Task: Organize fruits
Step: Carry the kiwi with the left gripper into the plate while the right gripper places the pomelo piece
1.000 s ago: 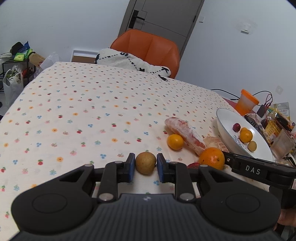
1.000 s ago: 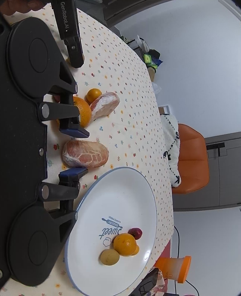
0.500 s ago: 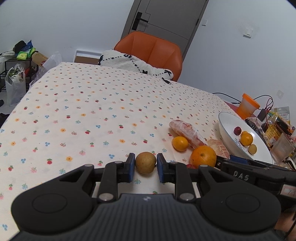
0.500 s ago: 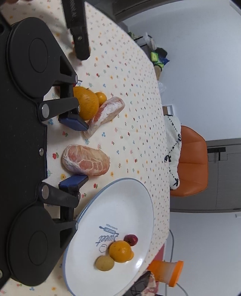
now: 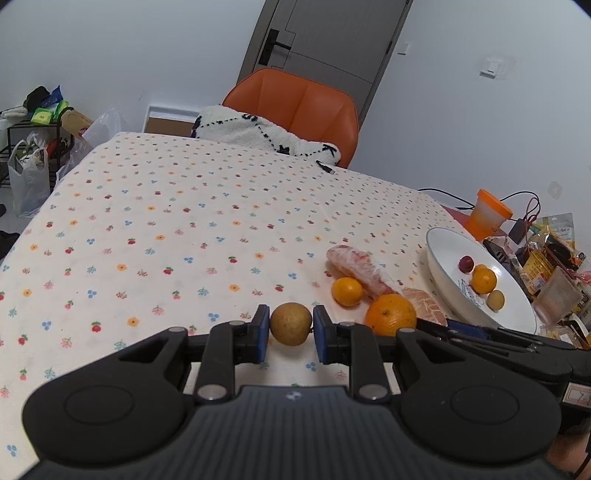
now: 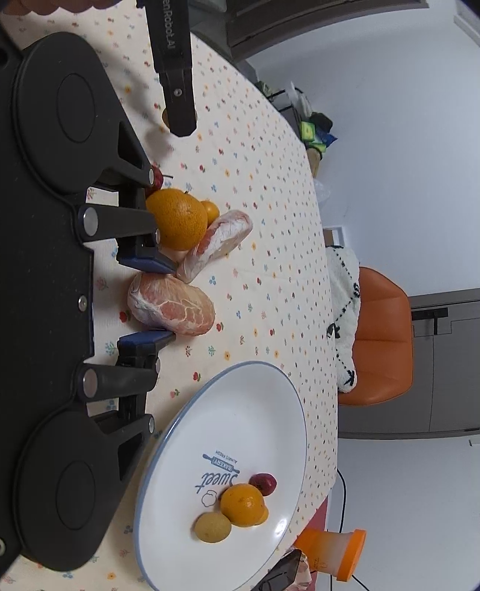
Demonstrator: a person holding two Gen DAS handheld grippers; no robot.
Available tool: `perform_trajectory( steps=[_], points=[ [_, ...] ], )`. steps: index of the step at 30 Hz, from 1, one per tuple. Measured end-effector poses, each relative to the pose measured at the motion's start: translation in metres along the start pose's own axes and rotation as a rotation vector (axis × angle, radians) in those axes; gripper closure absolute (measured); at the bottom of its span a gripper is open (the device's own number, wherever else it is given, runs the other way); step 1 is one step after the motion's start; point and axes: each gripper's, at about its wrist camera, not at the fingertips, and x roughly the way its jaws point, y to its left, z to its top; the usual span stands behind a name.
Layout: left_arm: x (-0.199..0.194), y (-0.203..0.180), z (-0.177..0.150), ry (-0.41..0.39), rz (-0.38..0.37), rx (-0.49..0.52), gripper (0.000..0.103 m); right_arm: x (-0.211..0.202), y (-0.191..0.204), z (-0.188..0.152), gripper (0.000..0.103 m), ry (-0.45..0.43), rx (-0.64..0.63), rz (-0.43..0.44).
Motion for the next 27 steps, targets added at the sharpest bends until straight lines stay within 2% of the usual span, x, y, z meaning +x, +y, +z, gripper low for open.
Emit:
perform_trajectory(
  steps=[13, 27],
  points=[
    [-0.01, -0.026, 0.005, -0.028, 0.004, 0.044, 0.08, -0.029, -0.016, 0.009, 0.072, -0.084, 0.064, 0.087],
    [-0.005, -0.065, 0.009, -0.039, -0.029, 0.104, 0.08, -0.053, -0.05, 0.014, 0.072, -0.158, 0.103, 0.066]
  ],
)
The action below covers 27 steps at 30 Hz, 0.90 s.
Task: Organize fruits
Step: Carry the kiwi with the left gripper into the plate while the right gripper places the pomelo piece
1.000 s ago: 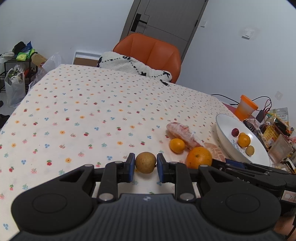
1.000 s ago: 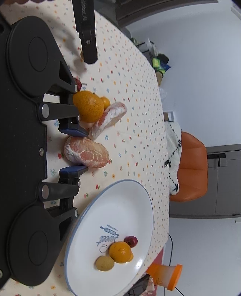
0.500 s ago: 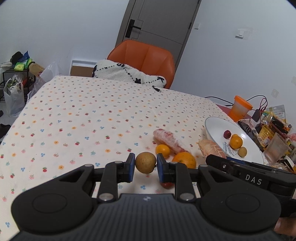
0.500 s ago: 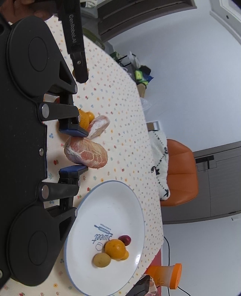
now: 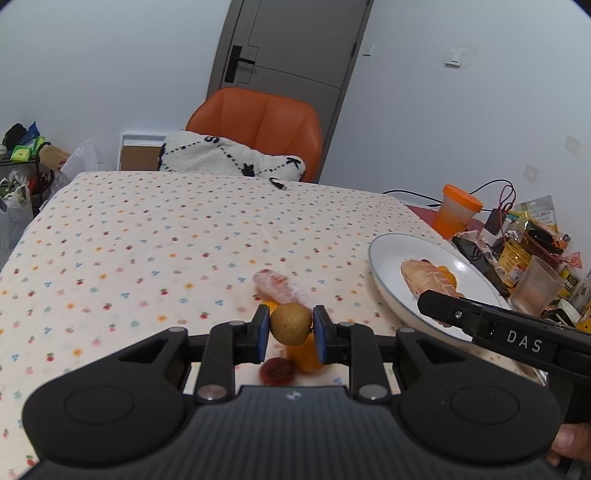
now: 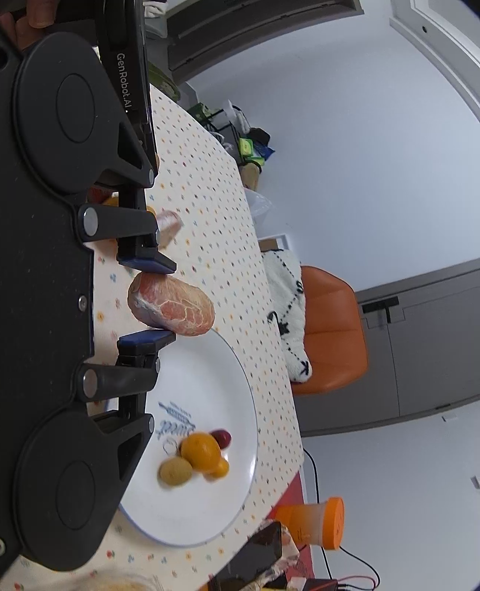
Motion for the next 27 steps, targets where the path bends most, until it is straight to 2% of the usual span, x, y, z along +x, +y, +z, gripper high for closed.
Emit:
perform_trajectory(
  steps=[27],
  points=[
    [0.043, -0.067, 0.017, 0.016, -0.07, 0.092, 0.08, -0.014, -0.071, 0.01, 0.072, -0.039, 0.077, -0.102]
  ],
)
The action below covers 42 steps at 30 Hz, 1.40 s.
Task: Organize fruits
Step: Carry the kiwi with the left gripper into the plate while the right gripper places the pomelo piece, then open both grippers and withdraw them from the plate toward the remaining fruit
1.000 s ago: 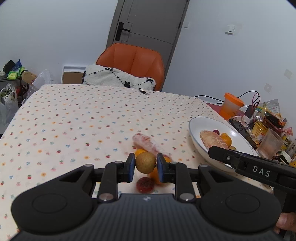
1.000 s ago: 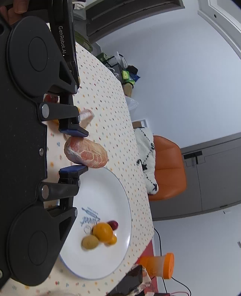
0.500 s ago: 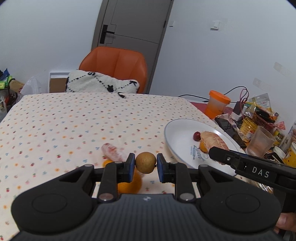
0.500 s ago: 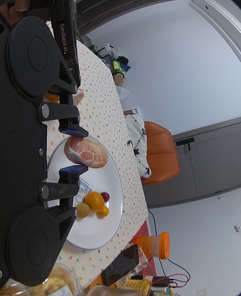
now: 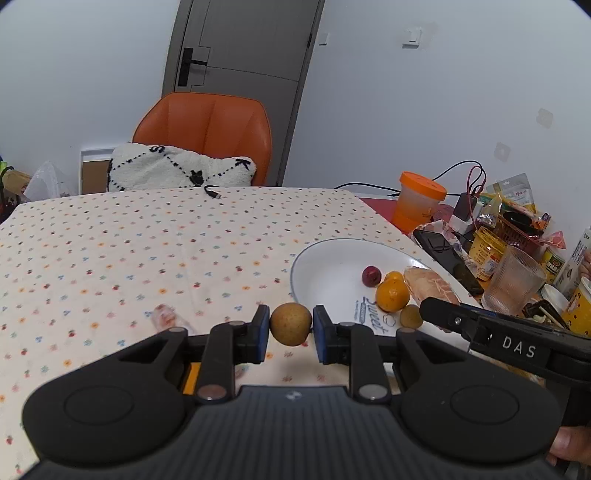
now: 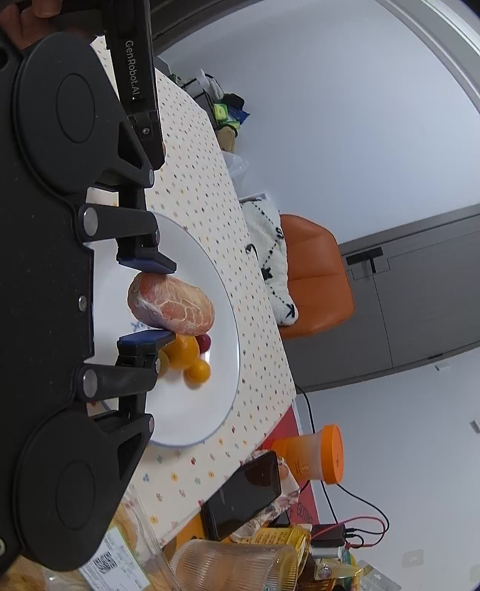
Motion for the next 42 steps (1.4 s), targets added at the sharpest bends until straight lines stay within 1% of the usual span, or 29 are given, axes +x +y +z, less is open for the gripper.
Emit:
perform_trajectory(
  steps=[12, 19, 24, 28, 29, 30, 32, 33, 35, 36, 37, 38, 40, 42],
  points=[
    [0.034, -0.02, 0.013, 0.022, -0.02, 0.017, 0.08, 0.014, -0.031, 0.01, 0.072, 0.004, 0.037, -0.048],
    [0.057, -0.031, 0.022, 0.045, -0.039, 0.019, 0.079, 0.022, -0.043, 0.02, 0.072, 0.001, 0.03, -0.076],
    [0.065, -0.036, 0.025, 0.037, -0.036, 0.017, 0.079, 0.028, -0.052, 0.02, 0.072, 0.012, 0.036, -0.086],
    [0.069, -0.036, 0.028, 0.048, -0.031, 0.012, 0.071, 0.032, -0.053, 0.019, 0.07, 0.029, 0.031, -0.076],
    [0.068, -0.035, 0.028, 0.05, -0.032, 0.005, 0.066, 0.031, -0.052, 0.019, 0.066, 0.026, 0.03, -0.076],
    [0.068, -0.034, 0.028, 0.052, -0.029, -0.001, 0.064, 0.03, -0.052, 0.018, 0.066, 0.019, 0.028, -0.078],
    [0.066, -0.032, 0.027, 0.055, -0.012, -0.005, 0.049, 0.029, -0.05, 0.018, 0.063, 0.019, 0.026, -0.079],
    [0.064, -0.031, 0.027, 0.054, -0.004, -0.004, 0.046, 0.028, -0.05, 0.018, 0.061, 0.018, 0.03, -0.075],
    [0.059, -0.029, 0.026, 0.043, 0.003, 0.006, 0.041, 0.025, -0.048, 0.018, 0.049, 0.01, 0.035, -0.074],
    [0.056, -0.028, 0.026, 0.038, 0.01, 0.012, 0.04, 0.024, -0.046, 0.018, 0.046, 0.004, 0.034, -0.076],
    [0.053, -0.026, 0.025, 0.033, 0.022, 0.014, 0.033, 0.023, -0.044, 0.018, 0.043, 0.001, 0.03, -0.074],
    [0.05, -0.025, 0.025, 0.028, 0.037, 0.012, 0.027, 0.022, -0.042, 0.019, 0.043, 0.0, 0.026, -0.071],
    [0.045, -0.021, 0.025, 0.02, 0.059, 0.008, 0.023, 0.02, -0.036, 0.019, 0.042, -0.004, 0.017, -0.06],
    [0.039, -0.017, 0.026, 0.013, 0.07, 0.003, 0.022, 0.016, -0.03, 0.021, 0.038, -0.013, 0.009, -0.053]
  ],
)
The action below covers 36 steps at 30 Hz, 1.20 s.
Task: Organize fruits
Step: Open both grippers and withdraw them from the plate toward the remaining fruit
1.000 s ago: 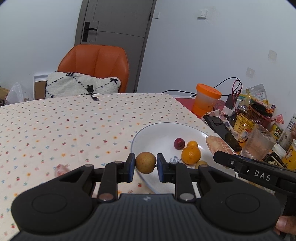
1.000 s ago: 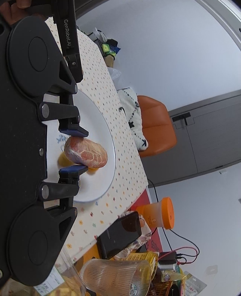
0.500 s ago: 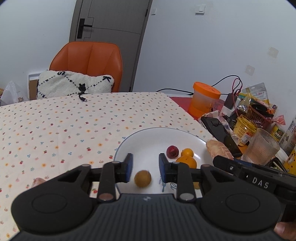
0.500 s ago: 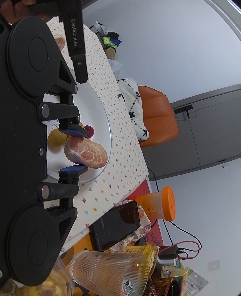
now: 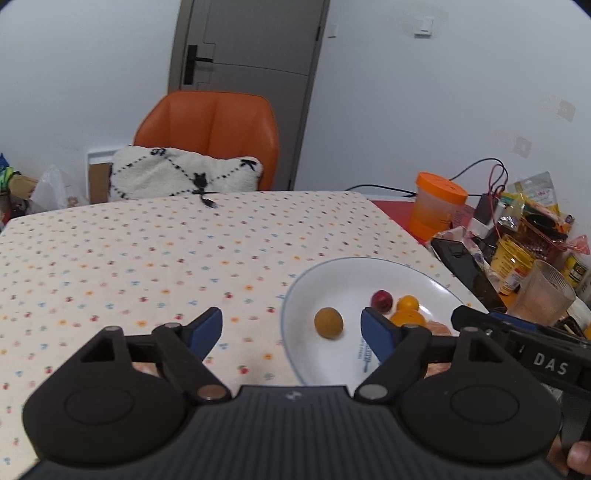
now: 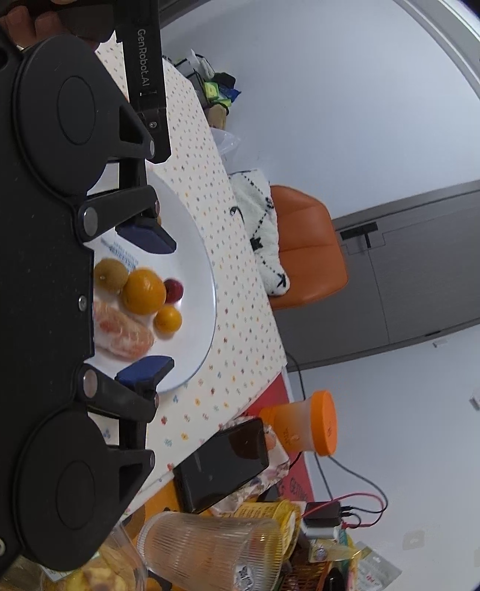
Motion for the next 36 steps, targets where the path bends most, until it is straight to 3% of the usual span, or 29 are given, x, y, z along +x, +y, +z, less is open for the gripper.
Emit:
perform_trajectory(
  steps=[2, 6, 14, 36],
  points=[
    [-0.005, 0.004, 0.001, -0.008, 0.015, -0.007, 0.019, -0.004, 0.005, 0.001, 0.031, -0.008, -0.006, 0.005],
    [-0.018, 0.013, 0.0, -0.026, 0.033, -0.023, 0.014, -0.009, 0.013, 0.002, 0.026, -0.013, -0.003, 0.021],
    [-0.041, 0.03, -0.004, -0.056, 0.104, -0.038, 0.009, -0.021, 0.031, -0.001, 0.0, -0.024, -0.014, 0.043],
    [-0.091, 0.075, -0.032, -0.078, 0.158, -0.105, 0.009, -0.032, 0.067, -0.019, 0.0, 0.028, -0.037, 0.122]
  ],
)
